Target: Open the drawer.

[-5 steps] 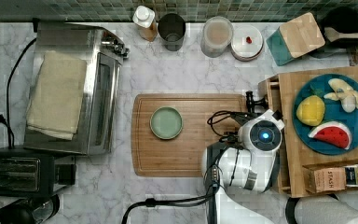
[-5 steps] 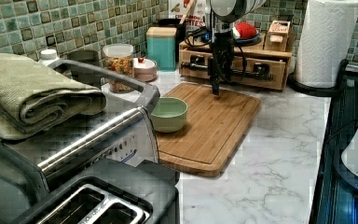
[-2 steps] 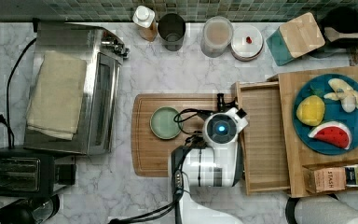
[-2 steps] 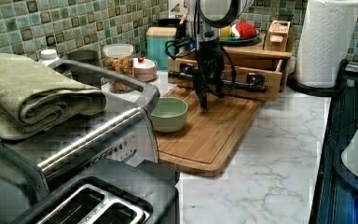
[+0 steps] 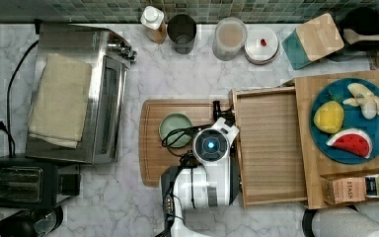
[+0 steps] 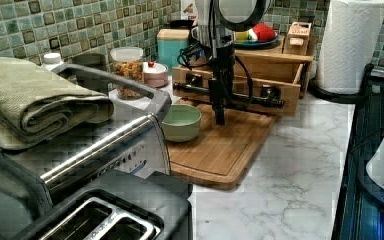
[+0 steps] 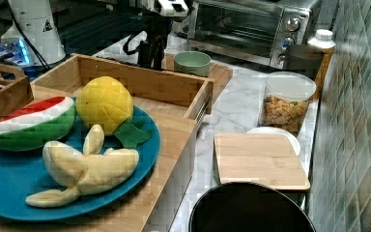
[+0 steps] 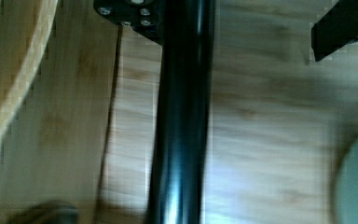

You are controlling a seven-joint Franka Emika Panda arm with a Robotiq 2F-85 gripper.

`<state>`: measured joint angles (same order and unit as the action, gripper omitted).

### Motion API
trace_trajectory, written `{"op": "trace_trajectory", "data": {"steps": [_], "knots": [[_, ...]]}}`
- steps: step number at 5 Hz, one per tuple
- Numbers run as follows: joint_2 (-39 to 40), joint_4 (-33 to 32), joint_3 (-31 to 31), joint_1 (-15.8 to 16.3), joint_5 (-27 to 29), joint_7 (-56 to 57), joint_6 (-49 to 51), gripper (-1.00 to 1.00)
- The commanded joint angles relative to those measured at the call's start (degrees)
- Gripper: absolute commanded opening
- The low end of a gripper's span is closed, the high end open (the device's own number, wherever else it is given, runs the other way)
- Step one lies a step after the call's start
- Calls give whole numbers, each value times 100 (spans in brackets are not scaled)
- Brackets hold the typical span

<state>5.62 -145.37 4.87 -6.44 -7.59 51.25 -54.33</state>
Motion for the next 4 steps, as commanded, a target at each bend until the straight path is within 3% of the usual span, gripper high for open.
{"op": "trace_trajectory", "data": {"steps": [1, 4], "knots": [[-83, 286, 675, 562, 631, -789, -344, 100], [-282, 562, 903, 545, 744, -1232, 143, 100]]}}
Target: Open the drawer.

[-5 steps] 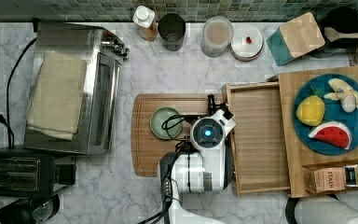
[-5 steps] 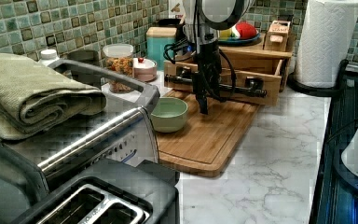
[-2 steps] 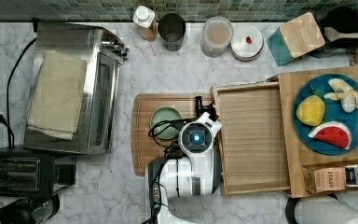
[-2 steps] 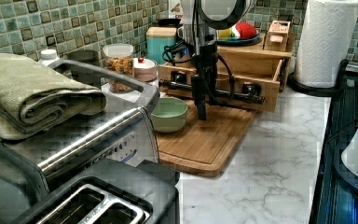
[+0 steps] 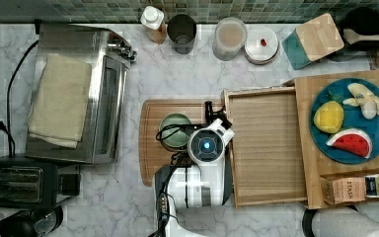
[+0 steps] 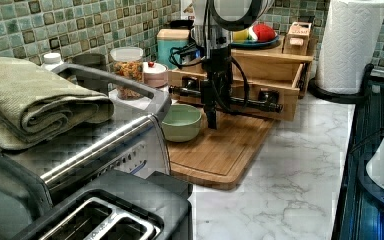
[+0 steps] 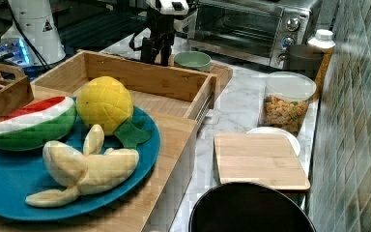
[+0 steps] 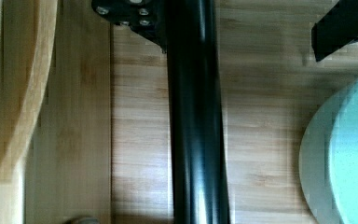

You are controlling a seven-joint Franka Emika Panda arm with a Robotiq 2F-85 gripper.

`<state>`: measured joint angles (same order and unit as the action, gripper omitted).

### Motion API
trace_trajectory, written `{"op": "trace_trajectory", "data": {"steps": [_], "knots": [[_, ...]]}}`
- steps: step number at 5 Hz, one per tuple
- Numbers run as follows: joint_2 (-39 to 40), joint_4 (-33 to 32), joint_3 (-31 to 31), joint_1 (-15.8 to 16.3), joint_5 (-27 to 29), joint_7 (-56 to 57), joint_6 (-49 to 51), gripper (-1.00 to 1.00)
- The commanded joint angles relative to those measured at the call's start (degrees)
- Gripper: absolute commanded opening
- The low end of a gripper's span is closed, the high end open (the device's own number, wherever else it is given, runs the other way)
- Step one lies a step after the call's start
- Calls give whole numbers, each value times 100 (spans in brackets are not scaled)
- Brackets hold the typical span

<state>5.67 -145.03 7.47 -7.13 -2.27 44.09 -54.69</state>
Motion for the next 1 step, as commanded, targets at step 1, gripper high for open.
{"op": "trace_trajectory", "data": {"steps": [1], "knots": [[-288, 531, 624, 632, 214, -514, 178, 100]]}}
